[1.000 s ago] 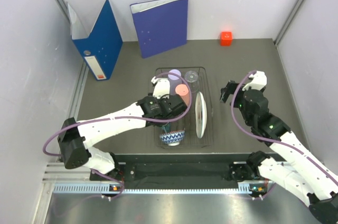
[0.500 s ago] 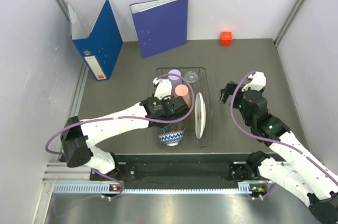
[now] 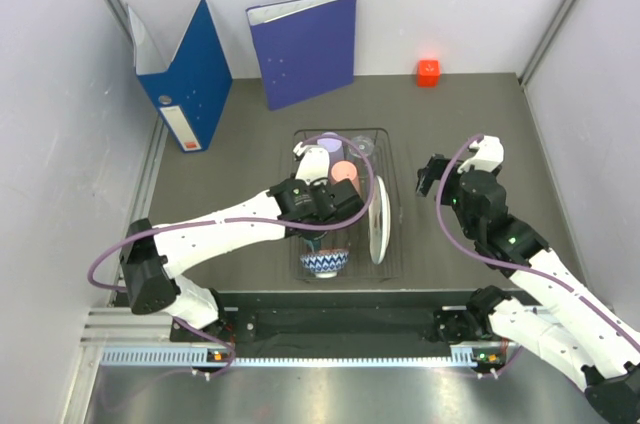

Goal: Unload the mixed dishes from the dish rack
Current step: Pick up the plate from the dish rack.

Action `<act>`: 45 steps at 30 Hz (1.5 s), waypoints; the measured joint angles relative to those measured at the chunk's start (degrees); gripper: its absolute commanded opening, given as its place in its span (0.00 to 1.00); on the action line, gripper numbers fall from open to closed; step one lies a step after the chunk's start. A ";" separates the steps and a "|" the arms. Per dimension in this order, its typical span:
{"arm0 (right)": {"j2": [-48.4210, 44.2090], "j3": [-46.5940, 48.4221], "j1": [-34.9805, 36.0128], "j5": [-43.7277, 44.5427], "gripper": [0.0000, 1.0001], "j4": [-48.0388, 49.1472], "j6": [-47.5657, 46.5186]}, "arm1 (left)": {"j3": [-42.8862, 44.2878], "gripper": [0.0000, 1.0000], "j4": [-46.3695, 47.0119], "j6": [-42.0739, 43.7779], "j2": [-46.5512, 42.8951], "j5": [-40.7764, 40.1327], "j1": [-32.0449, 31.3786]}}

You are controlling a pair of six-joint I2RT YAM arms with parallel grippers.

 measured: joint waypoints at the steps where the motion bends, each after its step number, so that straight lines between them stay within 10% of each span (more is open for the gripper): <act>1: 0.00 0.00 0.00 0.00 1.00 0.00 0.00 | 0.57 0.00 -0.42 0.09 0.00 -0.11 -0.09; 34: 0.44 6.36 0.00 0.48 1.00 -4.35 3.08 | 22.10 0.00 2.27 19.56 -4.33 -1.84 -0.68; 45: 3.23 18.05 -0.31 -5.95 1.00 -4.39 5.88 | 19.32 0.00 25.51 23.76 -10.40 36.65 27.23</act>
